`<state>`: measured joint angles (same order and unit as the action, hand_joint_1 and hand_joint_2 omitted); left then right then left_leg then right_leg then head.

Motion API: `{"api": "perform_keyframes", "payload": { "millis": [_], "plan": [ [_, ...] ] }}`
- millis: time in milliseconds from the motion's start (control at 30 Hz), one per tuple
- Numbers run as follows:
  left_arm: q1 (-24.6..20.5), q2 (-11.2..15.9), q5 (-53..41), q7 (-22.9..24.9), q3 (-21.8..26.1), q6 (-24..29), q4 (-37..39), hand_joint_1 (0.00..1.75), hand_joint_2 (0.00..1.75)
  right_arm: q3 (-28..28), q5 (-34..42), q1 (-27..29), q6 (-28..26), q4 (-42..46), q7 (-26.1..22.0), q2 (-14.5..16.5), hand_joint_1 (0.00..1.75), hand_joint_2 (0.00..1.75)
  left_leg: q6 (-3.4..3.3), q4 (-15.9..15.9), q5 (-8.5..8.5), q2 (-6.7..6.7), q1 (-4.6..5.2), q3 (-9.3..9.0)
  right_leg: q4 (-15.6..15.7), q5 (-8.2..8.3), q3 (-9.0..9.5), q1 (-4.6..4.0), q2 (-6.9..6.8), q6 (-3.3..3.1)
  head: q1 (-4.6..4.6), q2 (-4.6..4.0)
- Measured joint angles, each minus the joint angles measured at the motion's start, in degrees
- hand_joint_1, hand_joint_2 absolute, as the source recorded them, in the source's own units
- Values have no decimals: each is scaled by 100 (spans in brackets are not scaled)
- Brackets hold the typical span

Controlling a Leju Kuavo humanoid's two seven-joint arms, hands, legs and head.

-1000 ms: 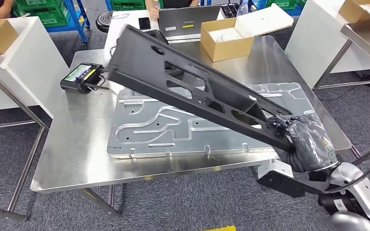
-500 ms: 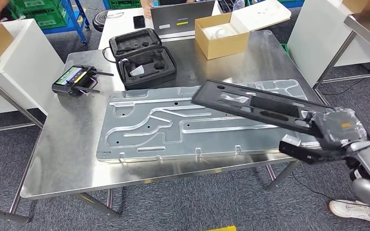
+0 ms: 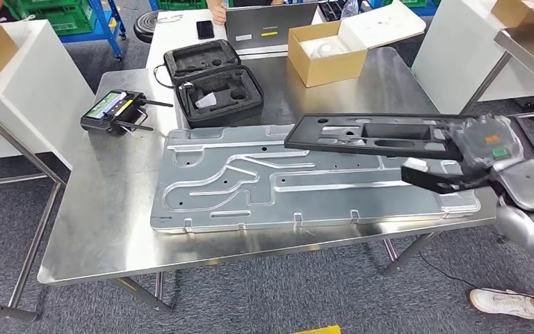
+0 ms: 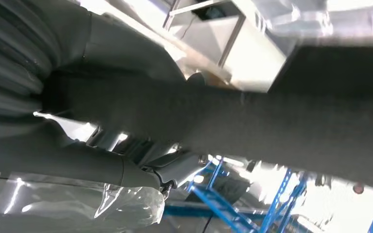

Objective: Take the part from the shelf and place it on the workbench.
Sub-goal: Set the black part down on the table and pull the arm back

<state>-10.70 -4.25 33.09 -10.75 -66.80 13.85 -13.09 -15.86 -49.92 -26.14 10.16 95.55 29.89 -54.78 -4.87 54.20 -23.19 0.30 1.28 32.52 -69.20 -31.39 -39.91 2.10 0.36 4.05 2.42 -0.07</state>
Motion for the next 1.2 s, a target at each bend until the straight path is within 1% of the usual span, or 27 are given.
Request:
{"api": "perform_keyframes", "payload": {
  "millis": [33,67,100,133,167,200,233,267,333,400,433,500,533,567,600,700,733,767,833,900,933,1000,1033,1067,1100,1133,1200],
  "plan": [
    [-12,-16,-21,8,-28,0,0,0,175,-146,-9,-137,7,-45,-7,39,0,0,-5,2,-4,1,-2,-8,-276,-55,-143,3,-1,12,-1,0],
    [-18,-30,-42,20,-47,1,0,0,175,-272,-2,-244,5,-76,-11,70,0,0,-5,5,-13,-5,-9,-21,-323,11,-176,11,-3,26,-2,0],
    [-18,-41,-55,33,-61,4,0,0,175,-390,21,-346,-1,-106,-14,103,0,0,4,14,-25,-16,-19,-36,-135,175,-97,25,-9,42,0,0],
    [-17,-49,-62,43,-72,11,0,0,175,-497,52,-457,-15,-137,-13,134,0,0,26,34,-46,-30,-31,-49,246,399,78,44,-18,62,1,0],
    [-17,-52,-60,48,-82,22,1,0,131,-598,94,-579,-44,-168,-8,167,0,0,62,68,-78,-44,-27,-48,650,558,273,54,-24,81,1,0],
    [-20,-55,-45,49,-91,39,1,0,87,-691,137,-681,-80,-191,0,194,0,0,94,115,-112,-56,-22,-33,959,657,417,58,-23,71,-3,0],
    [-21,-55,-29,56,-97,61,2,0,44,-777,172,-758,-117,-211,9,219,0,0,121,153,-141,-64,-13,-12,1142,693,502,57,-22,50,-6,0],
    [-18,-55,-15,73,-100,86,2,0,0,-863,210,-815,-149,-230,19,245,0,0,136,176,-159,-68,-2,8,1190,667,520,45,-16,17,-9,0],
    [-9,-55,-4,130,-110,126,2,0,0,-1013,267,-859,-196,-256,40,286,0,0,156,205,-182,-69,-18,26,1184,671,506,38,-14,-50,-10,0],
    [-6,-54,6,174,-122,167,2,0,0,-1127,332,-912,-275,-270,79,311,0,0,219,469,-343,-64,-44,137,1180,672,501,44,-15,-99,-11,0],
    [-8,-54,14,185,-127,194,2,0,0,-1167,369,-938,-327,-273,102,314,0,0,258,767,-500,-61,-61,273,1181,672,502,48,-17,-118,-13,0],
    [-3,-56,34,202,-131,243,2,0,0,-1235,452,-968,-426,-277,149,313,0,0,302,1586,-848,-57,-89,685,1181,666,502,44,-18,-139,-14,0],
    [4,-56,51,216,-132,266,2,0,0,-1262,506,-968,-472,-279,174,312,0,0,303,1886,-930,-56,-98,853,1181,663,504,37,-17,-144,-15,0],
    [10,-56,70,231,-133,286,2,0,0,-1285,567,-965,-517,-281,200,311,0,0,292,2022,-928,-56,-100,945,1181,660,506,29,-13,-148,-14,0],
    [12,-56,93,251,-132,307,2,0,0,-1301,637,-962,-574,-281,228,304,0,0,264,1880,-803,-57,-94,904,1181,657,513,17,-8,-150,-15,0],
    [5,-48,157,296,-131,330,2,0,0,-1314,816,-949,-738,-273,325,254,0,0,80,623,-203,-59,-31,337,1192,648,548,-25,8,-149,-12,0],
    [4,-44,179,300,-131,333,2,0,0,-1312,862,-930,-780,-267,360,231,0,0,39,354,-99,-53,-9,209,1198,647,556,-33,15,-144,-10,0],
    [5,-40,203,303,-131,337,2,0,0,-1305,910,-889,-820,-255,392,202,0,0,23,237,-61,-49,9,155,1204,647,562,-33,18,-132,-8,0],
    [13,-40,245,307,-131,345,2,0,0,-1277,985,-785,-897,-211,439,128,0,0,35,199,-32,-40,12,138,1225,653,575,-30,21,-82,-8,0],
    [16,-39,271,314,-129,356,2,0,0,-1239,1021,-715,-952,-161,459,59,0,0,13,112,26,-35,-9,103,1116,543,536,-21,6,-39,-5,0],
    [15,-38,280,318,-127,363,2,0,0,-1222,1033,-696,-970,-145,468,28,0,0,-6,68,62,-30,-23,86,893,382,450,-25,1,-26,-3,0],
    [16,-39,293,325,-125,375,2,0,0,-1197,1055,-630,-1006,-118,487,-19,0,0,-39,53,99,-23,-28,93,150,-45,160,-32,-3,-7,1,0],
    [23,-41,302,325,-124,380,2,0,0,-1186,1072,-574,-1034,-97,499,-36,0,0,-45,55,112,-22,-27,102,-202,-201,26,-33,-4,11,1,0],
    [34,-44,315,323,-124,387,2,0,0,-1168,1091,-501,-1080,-64,515,-54,0,0,-43,57,124,-23,-29,114,-376,-247,-24,-30,-5,27,-1,0],
    [49,-45,334,316,-121,400,2,0,0,-1134,1119,-424,-1148,-13,537,-78,0,0,-35,63,136,-25,-34,127,-315,-182,41,-25,-7,41,0,0],
    [63,-45,359,306,-114,414,2,0,0,-1085,1146,-344,-1230,53,567,-109,0,0,-23,76,146,-29,-42,140,-14,-28,227,-14,-11,57,0,0],
    [83,-40,410,275,-87,445,2,0,0,-927,1207,-167,-1421,241,636,-177,0,0,20,142,150,-42,-42,187,811,285,699,1,-17,91,0,0]
  ]
}}
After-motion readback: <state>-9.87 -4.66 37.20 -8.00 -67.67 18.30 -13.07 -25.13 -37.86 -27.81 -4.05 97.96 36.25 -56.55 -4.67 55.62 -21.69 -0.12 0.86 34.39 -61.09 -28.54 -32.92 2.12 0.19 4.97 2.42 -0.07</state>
